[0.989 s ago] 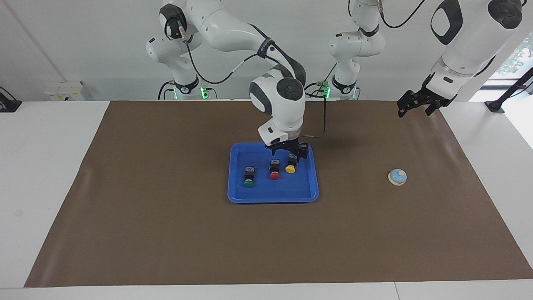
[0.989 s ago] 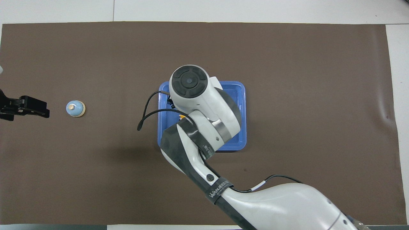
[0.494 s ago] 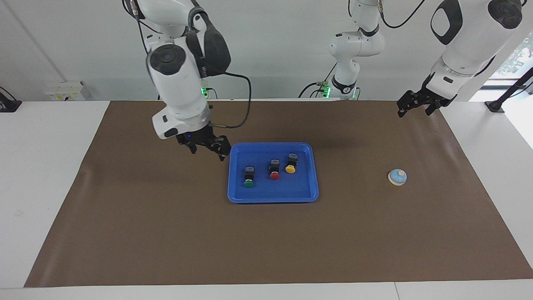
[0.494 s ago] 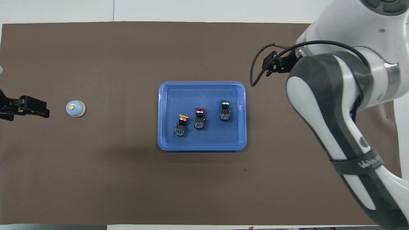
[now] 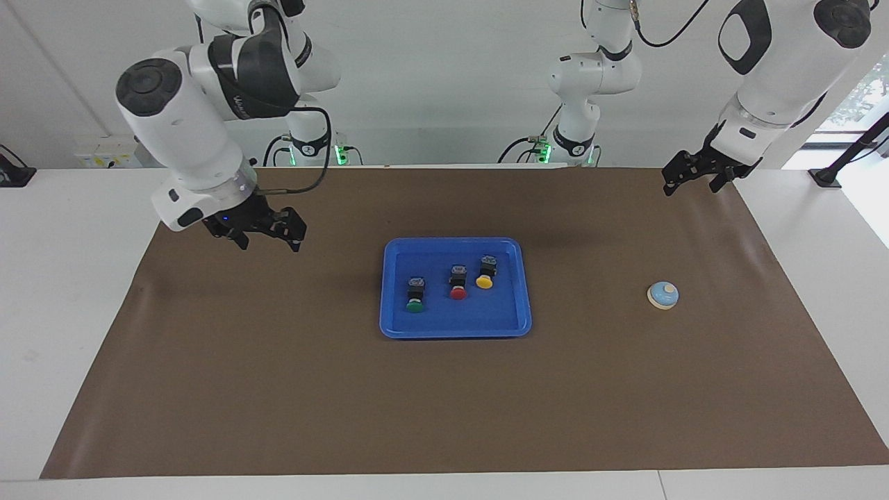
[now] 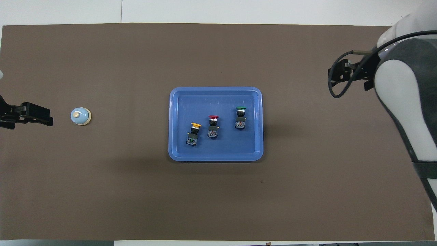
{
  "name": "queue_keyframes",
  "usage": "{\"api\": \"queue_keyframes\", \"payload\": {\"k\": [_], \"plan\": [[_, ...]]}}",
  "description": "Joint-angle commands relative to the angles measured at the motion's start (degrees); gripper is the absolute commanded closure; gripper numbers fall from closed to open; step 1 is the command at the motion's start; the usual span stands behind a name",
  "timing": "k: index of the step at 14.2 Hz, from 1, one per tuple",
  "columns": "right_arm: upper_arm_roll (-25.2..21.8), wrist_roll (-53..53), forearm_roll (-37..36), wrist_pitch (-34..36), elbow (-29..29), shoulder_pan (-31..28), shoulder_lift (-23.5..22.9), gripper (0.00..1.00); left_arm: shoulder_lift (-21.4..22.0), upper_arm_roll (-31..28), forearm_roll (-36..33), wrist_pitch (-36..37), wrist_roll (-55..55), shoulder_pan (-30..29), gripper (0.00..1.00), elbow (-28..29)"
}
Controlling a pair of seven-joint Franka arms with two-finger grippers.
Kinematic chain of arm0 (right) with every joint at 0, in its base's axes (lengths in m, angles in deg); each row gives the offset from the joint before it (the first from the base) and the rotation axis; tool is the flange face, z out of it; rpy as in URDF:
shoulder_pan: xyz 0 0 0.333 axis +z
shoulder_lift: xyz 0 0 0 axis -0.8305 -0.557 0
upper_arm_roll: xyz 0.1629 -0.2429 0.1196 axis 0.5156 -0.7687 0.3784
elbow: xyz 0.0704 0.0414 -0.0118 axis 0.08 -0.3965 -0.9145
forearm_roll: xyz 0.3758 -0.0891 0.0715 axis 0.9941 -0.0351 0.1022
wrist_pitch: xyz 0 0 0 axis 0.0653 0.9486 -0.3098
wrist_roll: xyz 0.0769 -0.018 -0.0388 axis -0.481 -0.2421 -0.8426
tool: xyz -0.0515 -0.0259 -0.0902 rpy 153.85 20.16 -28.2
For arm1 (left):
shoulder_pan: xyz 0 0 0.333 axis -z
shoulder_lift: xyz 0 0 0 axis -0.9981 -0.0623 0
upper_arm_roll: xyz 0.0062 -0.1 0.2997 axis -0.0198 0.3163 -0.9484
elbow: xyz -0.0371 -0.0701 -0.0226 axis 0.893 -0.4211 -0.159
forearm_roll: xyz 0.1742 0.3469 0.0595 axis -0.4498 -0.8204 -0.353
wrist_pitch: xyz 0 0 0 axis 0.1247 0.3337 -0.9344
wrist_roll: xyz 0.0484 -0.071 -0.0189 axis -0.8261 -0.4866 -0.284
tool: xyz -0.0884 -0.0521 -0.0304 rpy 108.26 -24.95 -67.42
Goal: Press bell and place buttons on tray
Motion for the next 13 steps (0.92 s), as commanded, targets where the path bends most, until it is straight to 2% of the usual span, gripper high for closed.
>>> {"api": "queue_keyframes", "payload": {"k": [1, 4, 13], "plan": [[0.8, -2.3, 0.5, 0.7, -10.7, -1.9, 11.0, 0.00, 0.2, -0.7, 0.0, -0.1, -0.2, -1.0, 0.00, -0.5], [1.0, -2.3, 0.3, 3.7, -11.6, -3.2, 12.7, 0.00, 0.3, -1.3, 0.0, -0.2, -0.6, -0.2, 0.00, -0.5], [1.6, -4.5, -4.5, -2.7, -13.7, -3.8, 12.6, 0.00, 0.2, -1.2, 0.2, -0.4, 1.3, 1.9, 0.00, -0.3]]}}
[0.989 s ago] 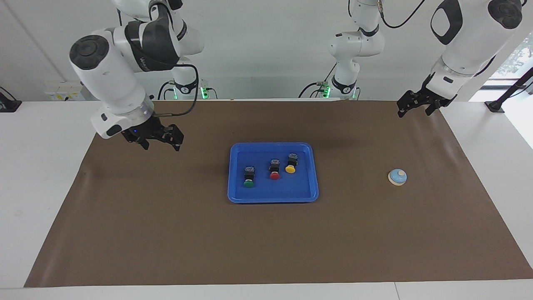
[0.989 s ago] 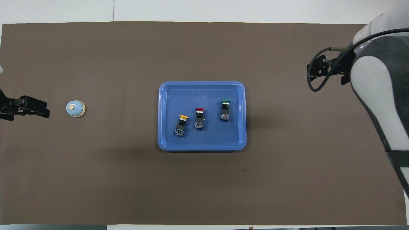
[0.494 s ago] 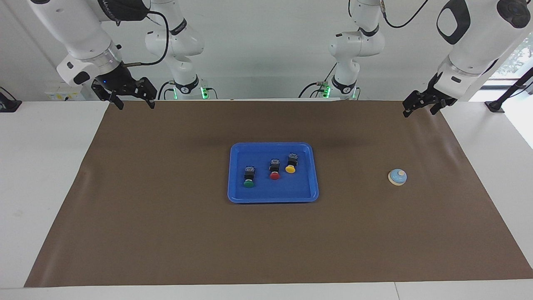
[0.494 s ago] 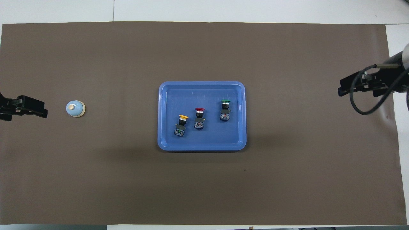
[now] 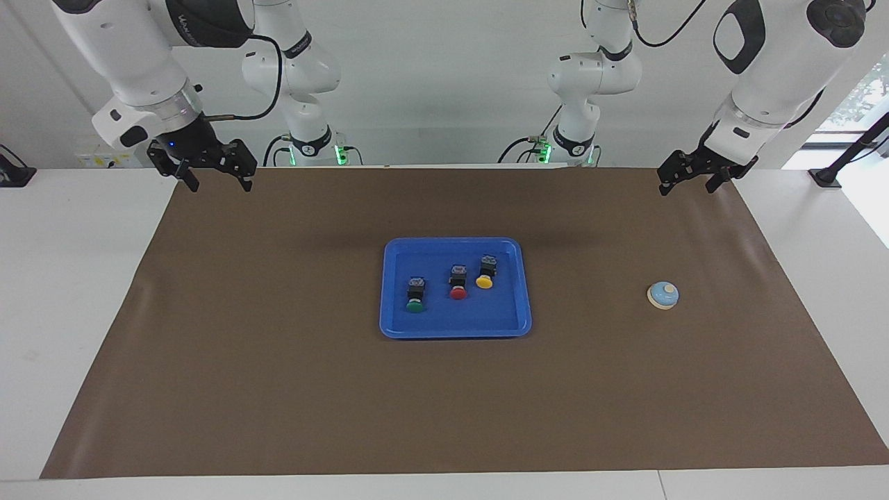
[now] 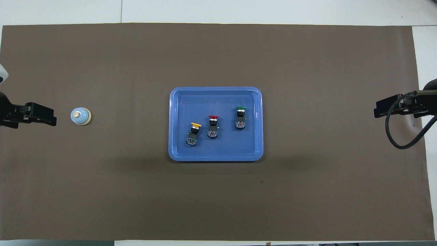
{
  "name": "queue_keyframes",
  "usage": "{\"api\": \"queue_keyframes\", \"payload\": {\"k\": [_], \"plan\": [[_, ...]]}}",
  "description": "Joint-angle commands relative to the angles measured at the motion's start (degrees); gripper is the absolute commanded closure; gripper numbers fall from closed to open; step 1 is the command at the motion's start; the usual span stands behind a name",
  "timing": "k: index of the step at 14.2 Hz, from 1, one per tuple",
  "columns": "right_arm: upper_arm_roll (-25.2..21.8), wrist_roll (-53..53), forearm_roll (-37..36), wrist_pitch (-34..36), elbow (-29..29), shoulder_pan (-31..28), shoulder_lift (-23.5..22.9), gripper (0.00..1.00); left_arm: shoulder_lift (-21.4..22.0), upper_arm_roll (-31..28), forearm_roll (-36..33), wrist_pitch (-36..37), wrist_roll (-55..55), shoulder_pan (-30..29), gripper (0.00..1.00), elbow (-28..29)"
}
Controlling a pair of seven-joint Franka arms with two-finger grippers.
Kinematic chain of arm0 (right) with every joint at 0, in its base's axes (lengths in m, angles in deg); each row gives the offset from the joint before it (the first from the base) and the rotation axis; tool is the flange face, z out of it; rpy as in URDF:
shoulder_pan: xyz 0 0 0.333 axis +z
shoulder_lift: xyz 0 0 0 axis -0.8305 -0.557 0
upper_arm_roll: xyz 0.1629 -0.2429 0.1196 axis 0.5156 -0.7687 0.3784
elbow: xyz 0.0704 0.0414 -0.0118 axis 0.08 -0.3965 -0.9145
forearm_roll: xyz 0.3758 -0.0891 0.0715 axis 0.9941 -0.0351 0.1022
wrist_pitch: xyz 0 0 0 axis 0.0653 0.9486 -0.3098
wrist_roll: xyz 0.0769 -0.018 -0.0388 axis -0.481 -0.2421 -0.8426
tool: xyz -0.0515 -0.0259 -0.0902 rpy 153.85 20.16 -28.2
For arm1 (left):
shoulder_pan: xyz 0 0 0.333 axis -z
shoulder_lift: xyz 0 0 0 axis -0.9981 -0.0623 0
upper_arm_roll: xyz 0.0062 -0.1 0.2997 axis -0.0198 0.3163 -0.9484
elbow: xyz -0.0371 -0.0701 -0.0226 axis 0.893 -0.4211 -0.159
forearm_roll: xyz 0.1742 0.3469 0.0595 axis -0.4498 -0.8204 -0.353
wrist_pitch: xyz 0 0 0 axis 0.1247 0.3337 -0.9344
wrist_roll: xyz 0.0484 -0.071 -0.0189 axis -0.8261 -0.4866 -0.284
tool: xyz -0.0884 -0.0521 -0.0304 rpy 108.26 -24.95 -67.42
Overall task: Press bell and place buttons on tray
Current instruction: 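Press down on the white bell again with the left gripper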
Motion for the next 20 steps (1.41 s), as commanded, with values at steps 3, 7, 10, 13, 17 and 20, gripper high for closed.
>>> {"api": "queue_keyframes", "payload": {"k": [3, 7, 10, 13, 17, 20], "plan": [[1.5, -2.1, -1.4, -1.0, -1.6, -1.8, 0.8, 0.00, 0.3, -0.4, 0.2, -0.4, 0.5, 0.4, 0.00, -0.2], [1.5, -1.6, -1.4, -1.0, -1.5, -1.7, 0.8, 0.00, 0.3, -0.8, 0.2, -0.2, 0.4, 0.2, 0.34, -0.1], [1.4, -1.7, -1.3, -0.7, -1.2, -1.7, 0.9, 0.00, 0.3, -0.8, 0.3, -0.2, 0.4, 0.1, 0.86, -0.3], [1.4, -1.7, -1.3, -0.7, -1.2, -1.7, 0.9, 0.00, -0.3, -0.9, 0.3, -0.3, 0.4, 0.0, 1.00, -0.6], [1.4, -1.7, -1.3, -0.7, -1.3, -1.7, 0.9, 0.00, -4.4, -1.1, 0.3, -5.6, 0.5, -0.2, 1.00, 0.1], [1.4, -1.7, -1.3, -0.7, -1.2, -1.7, 0.9, 0.00, -9.8, -1.5, 0.2, -13.5, 0.8, -0.8, 1.00, 3.3]]}}
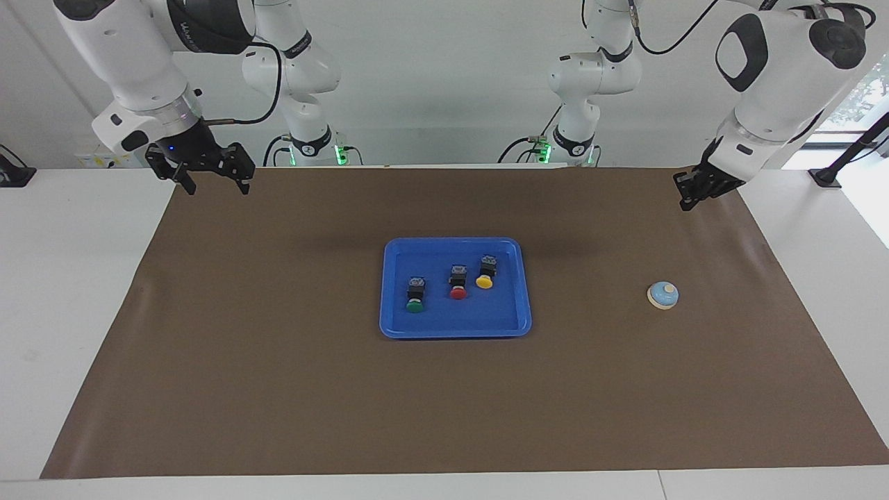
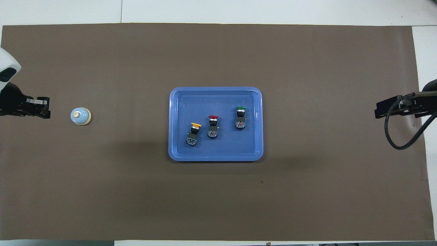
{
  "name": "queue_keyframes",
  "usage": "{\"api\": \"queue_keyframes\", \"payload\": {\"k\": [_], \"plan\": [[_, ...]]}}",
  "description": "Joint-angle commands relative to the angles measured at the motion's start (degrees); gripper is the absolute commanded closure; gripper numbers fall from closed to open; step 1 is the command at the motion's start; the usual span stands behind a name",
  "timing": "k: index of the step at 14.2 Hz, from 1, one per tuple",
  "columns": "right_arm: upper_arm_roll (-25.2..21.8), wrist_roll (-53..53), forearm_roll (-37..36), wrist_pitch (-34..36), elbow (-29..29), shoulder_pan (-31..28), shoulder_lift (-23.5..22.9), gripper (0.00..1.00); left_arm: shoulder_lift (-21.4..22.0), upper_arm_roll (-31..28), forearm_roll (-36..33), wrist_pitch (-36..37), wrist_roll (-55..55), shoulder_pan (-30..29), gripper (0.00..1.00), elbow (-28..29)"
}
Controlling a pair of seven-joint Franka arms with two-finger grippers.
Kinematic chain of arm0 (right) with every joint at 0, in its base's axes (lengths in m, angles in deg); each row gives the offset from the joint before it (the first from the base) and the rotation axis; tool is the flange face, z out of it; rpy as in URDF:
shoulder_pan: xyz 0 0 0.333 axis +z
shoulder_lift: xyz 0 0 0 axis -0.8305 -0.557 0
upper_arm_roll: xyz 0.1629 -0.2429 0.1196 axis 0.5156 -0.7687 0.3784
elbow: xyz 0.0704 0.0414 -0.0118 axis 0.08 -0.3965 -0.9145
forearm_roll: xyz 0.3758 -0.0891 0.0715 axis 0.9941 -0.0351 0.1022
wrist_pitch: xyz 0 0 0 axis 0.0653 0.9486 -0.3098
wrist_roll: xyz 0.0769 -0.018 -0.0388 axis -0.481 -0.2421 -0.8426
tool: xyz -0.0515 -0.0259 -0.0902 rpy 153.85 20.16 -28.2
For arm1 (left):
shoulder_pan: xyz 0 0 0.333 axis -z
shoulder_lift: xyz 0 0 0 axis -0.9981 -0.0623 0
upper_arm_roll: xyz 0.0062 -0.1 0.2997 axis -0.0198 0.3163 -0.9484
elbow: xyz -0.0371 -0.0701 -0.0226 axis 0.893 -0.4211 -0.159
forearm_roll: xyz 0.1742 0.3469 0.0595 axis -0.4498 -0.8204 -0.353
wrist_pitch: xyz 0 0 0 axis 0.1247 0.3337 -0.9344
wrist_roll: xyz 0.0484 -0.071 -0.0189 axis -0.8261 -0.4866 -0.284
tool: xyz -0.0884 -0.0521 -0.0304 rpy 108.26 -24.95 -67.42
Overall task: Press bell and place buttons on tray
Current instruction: 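Press down on the white bell again with the left gripper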
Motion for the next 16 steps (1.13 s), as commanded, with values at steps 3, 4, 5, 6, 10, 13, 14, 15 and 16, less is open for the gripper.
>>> {"api": "queue_keyframes", "payload": {"k": [3, 4, 5, 6, 10, 13, 14, 15, 16], "plan": [[1.0, -1.2, -0.5, -0.5, -0.8, -1.2, 0.9, 0.00, -5.1, -0.5, 0.2, -17.6, 0.9, -1.1, 1.00, 9.2], [1.0, -1.2, -0.5, -0.5, -0.9, -1.2, 0.9, 0.00, -5.1, -1.1, 0.2, -20.8, 1.0, -1.4, 1.00, 11.6], [1.0, -1.2, -0.5, -0.5, -0.8, -1.2, 0.9, 0.00, -5.3, -2.0, 0.2, -22.4, 1.2, -1.4, 1.00, 12.2], [1.0, -1.2, -0.5, -0.5, -0.9, -1.2, 0.9, 0.00, -6.4, -2.2, 0.2, -23.8, 1.5, -1.4, 1.00, 12.2], [1.0, -1.2, -0.5, -0.5, -0.8, -1.2, 0.9, 0.00, -8.7, -2.2, 0.2, -27.4, 1.4, -1.4, 1.00, 14.1], [1.0, -1.2, -0.5, -0.5, -0.8, -1.2, 0.9, 0.00, -10.5, -2.2, 0.2, -32.1, 1.5, -1.5, 1.00, 16.8], [1.0, -1.2, -0.5, -0.5, -0.8, -1.2, 0.9, 0.00, -10.8, -2.2, 0.2, -34.2, 1.6, -1.5, 1.00, 18.1], [1.0, -1.2, -0.6, -0.5, -0.8, -1.2, 0.9, 0.00, -10.9, -2.3, 0.2, -35.8, 1.6, -1.5, 1.00, 19.0], [1.0, -1.2, -0.5, -0.5, -0.8, -1.2, 0.9, 0.00, -11.2, -2.5, 0.2, -35.1, 1.5, -1.5, 1.00, 18.3]]}}
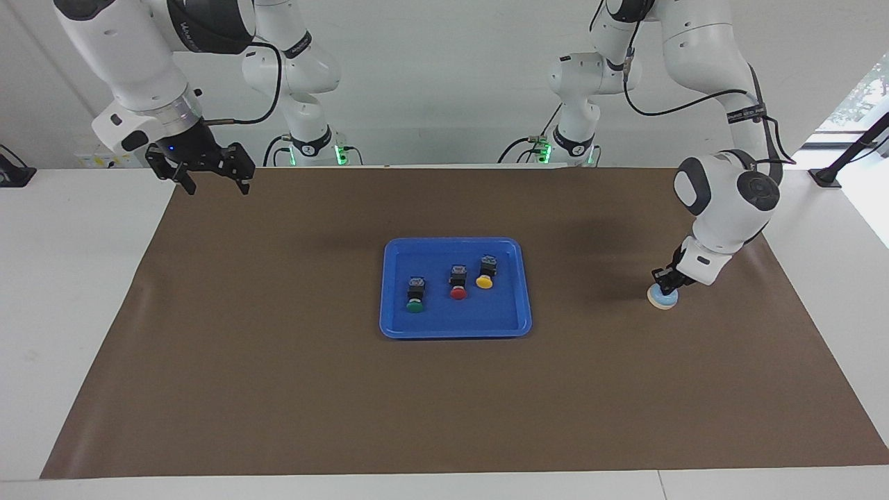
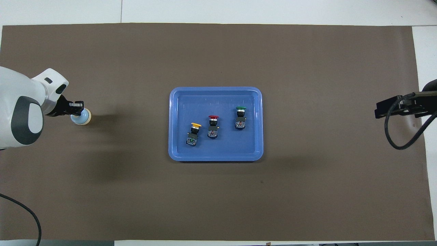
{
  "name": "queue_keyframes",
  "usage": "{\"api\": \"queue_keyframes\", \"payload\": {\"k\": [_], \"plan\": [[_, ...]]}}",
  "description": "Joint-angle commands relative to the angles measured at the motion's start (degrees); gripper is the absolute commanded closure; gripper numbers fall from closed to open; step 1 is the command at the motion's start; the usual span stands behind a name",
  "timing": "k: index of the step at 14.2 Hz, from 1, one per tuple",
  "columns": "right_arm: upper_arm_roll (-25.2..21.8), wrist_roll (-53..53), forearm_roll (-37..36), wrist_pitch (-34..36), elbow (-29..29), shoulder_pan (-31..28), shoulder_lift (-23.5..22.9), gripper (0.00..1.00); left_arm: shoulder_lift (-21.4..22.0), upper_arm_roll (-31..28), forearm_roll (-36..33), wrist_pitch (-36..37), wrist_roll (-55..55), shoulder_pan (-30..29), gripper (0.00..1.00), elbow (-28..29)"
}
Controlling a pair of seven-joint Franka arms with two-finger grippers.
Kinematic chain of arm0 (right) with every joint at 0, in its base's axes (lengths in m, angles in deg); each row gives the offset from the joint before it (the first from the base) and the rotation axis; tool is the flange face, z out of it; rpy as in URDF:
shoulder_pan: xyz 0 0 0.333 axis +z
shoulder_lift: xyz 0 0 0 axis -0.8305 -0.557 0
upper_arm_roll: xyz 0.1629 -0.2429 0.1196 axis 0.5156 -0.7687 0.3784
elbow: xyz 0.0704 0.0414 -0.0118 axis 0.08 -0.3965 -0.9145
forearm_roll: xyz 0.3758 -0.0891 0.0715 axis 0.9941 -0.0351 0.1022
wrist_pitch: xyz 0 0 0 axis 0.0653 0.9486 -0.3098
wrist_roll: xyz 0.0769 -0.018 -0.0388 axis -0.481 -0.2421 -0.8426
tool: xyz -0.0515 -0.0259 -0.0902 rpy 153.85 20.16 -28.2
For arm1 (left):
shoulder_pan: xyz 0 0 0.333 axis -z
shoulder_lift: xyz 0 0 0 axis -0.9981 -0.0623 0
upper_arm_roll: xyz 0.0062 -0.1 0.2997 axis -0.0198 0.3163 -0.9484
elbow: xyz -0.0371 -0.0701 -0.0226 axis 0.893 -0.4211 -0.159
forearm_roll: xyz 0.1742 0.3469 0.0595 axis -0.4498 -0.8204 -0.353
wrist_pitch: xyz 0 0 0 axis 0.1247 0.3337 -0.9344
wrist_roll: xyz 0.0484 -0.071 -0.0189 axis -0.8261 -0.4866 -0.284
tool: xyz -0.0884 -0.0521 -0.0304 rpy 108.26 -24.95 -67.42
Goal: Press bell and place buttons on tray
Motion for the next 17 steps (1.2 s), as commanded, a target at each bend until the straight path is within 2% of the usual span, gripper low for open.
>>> {"api": "queue_keyframes", "payload": {"k": [1, 3, 4, 5, 6, 7, 9, 10, 11, 13, 17], "plan": [[1.0, -1.2, -0.5, -0.5, -0.9, -1.2, 0.9, 0.00, -1.3, -0.4, 0.2, -1.5, 0.7, -0.2, 1.00, 1.2], [1.0, -1.2, -0.6, -0.5, -0.9, -1.2, 0.9, 0.00, -1.0, -0.3, 0.2, 5.1, 0.6, -0.1, 1.00, -3.8], [1.0, -1.2, -0.5, -0.5, -0.8, -1.3, 0.9, 0.00, -0.7, -0.3, 0.2, 10.3, 0.6, 0.0, 0.80, -7.8], [1.0, -1.2, -0.5, -0.5, -0.8, -1.2, 0.9, 0.00, 0.1, -0.2, 0.2, 15.9, 0.4, 0.1, 0.70, -11.5], [1.0, -1.2, -0.5, -0.5, -0.8, -1.2, 0.9, 0.00, 1.5, -0.1, 0.1, 21.0, 0.3, 0.1, 0.29, -14.7], [1.0, -1.2, -0.5, -0.5, -0.9, -1.2, 0.9, 0.00, 4.0, 0.2, 0.1, 23.7, 0.4, 0.2, 0.00, -15.4], [1.0, -1.2, -0.5, -0.5, -0.9, -1.2, 0.9, 0.00, 9.5, 0.3, 0.2, 27.3, 0.6, 1.1, 0.00, -14.9], [1.0, -1.2, -0.5, -0.5, -0.8, -1.2, 0.9, 0.00, 12.4, 0.2, 0.2, 31.5, 0.4, 1.8, 0.00, -15.5], [1.0, -1.2, -0.5, -0.5, -0.9, -1.2, 0.9, 0.00, 13.7, 0.4, 0.1, 34.2, 0.4, 1.8, 0.00, -16.4], [1.0, -1.2, -0.5, -0.5, -0.8, -1.2, 0.9, 0.00, 14.0, 1.3, 0.1, 36.5, 0.4, 1.9, 0.00, -18.7], [1.0, -1.2, -0.5, -0.5, -0.9, -1.3, 0.9, 0.00, 13.5, 1.4, -0.3, 36.6, 0.4, 1.9, 0.00, -19.4]]}}
